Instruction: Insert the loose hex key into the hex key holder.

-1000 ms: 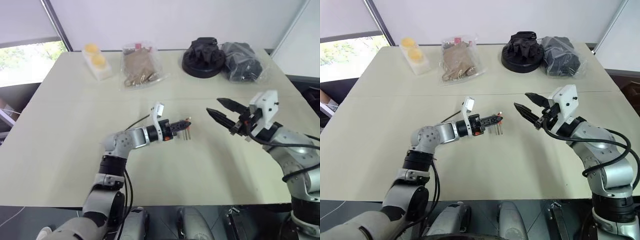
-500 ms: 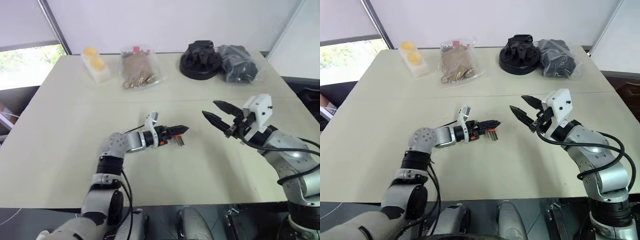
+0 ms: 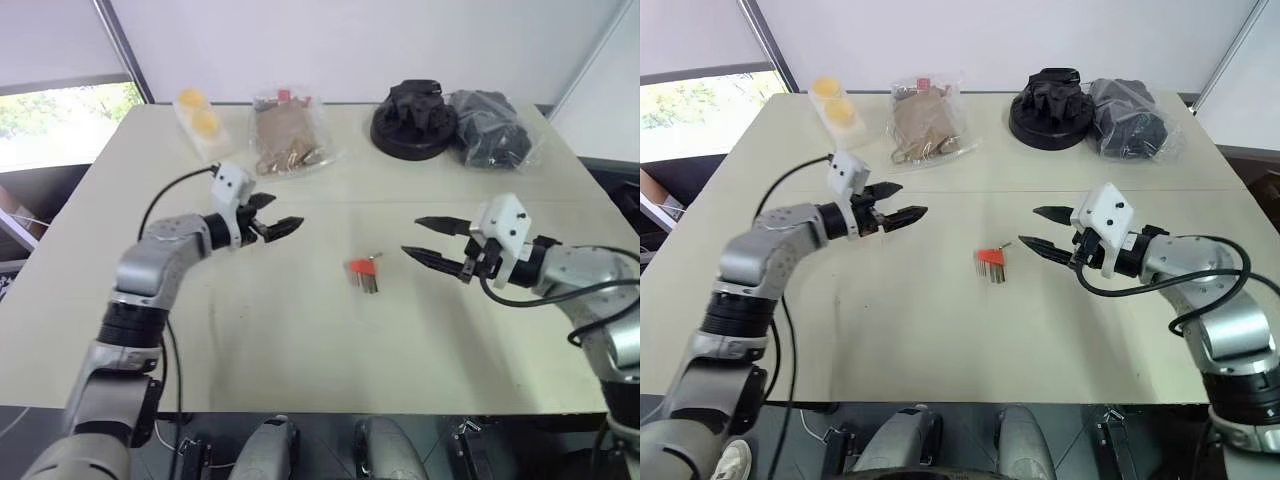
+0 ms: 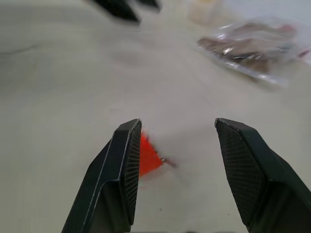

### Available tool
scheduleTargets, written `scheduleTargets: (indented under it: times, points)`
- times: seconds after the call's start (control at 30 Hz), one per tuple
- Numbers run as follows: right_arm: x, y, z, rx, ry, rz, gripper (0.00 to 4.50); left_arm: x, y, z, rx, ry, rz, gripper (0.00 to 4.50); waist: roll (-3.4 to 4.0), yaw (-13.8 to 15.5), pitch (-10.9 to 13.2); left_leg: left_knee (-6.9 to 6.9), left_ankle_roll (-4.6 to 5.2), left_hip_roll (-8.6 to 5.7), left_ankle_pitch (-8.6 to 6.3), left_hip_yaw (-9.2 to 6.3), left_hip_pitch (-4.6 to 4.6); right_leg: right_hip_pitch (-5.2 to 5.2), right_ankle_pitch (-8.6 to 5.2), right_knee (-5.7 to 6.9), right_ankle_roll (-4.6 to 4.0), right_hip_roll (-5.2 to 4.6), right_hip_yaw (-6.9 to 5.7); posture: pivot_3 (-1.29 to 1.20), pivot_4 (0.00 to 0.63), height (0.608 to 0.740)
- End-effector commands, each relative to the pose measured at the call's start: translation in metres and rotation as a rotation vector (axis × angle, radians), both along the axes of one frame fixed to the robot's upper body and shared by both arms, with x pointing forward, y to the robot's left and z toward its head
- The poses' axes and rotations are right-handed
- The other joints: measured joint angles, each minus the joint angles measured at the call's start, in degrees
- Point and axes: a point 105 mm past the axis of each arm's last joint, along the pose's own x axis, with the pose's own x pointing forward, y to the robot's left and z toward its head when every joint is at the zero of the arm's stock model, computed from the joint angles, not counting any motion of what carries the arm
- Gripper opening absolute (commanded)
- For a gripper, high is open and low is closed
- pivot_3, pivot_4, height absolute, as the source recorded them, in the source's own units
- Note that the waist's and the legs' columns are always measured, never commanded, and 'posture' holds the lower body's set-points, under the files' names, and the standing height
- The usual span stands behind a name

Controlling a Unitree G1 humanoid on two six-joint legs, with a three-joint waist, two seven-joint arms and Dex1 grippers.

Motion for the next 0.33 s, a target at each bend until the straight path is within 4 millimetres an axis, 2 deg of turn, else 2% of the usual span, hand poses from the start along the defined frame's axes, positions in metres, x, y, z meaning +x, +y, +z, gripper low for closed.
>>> scheduleTargets:
  times: [0.03, 0.07, 0.17, 0.33]
  points:
    - [-0.004, -0.011, 0.004, -0.156, -0.013, 0.079, 2.5, -0.04, -0.005, 0.004, 0.06, 0.005, -0.199, 4.46, 0.05, -0.3, 0.0, -0.02, 0.03, 0.0, -0.02, 0.01, 0.0, -0.01, 0.0, -0.01, 0.0, -0.01, 0.01, 0.0, 0.15, 0.74]
    - [-0.004, -0.015, 0.004, -0.205, -0.004, 0.093, 2.5, -0.052, -0.005, 0.001, 0.069, 0.024, -0.246, 4.46, 0.07, -0.5, 0.0, -0.05, 0.06, 0.01, -0.03, 0.02, 0.01, -0.01, 0.0, -0.03, 0.0, -0.01, 0.01, 0.0, 0.15, 0.74]
    - [-0.006, -0.026, 0.004, -0.303, 0.02, 0.123, 2.5, -0.072, -0.004, -0.002, 0.065, 0.053, -0.307, 4.46, 0.08, -0.8, 0.1, -0.06, 0.31, 0.05, -0.17, -0.01, 0.0, 0.0, 0.0, -0.05, 0.0, -0.01, 0.0, 0.0, 0.15, 0.74]
    - [-0.003, -0.033, 0.008, -0.352, 0.011, 0.135, 2.5, -0.08, -0.001, 0.0, 0.057, 0.054, -0.305, 4.46, 0.07, -1.0, 0.1, 0.0, 0.43, 0.07, -0.25, -0.04, 0.02, 0.07, 0.0, -0.05, -0.01, -0.01, -0.04, 0.0, 0.15, 0.74]
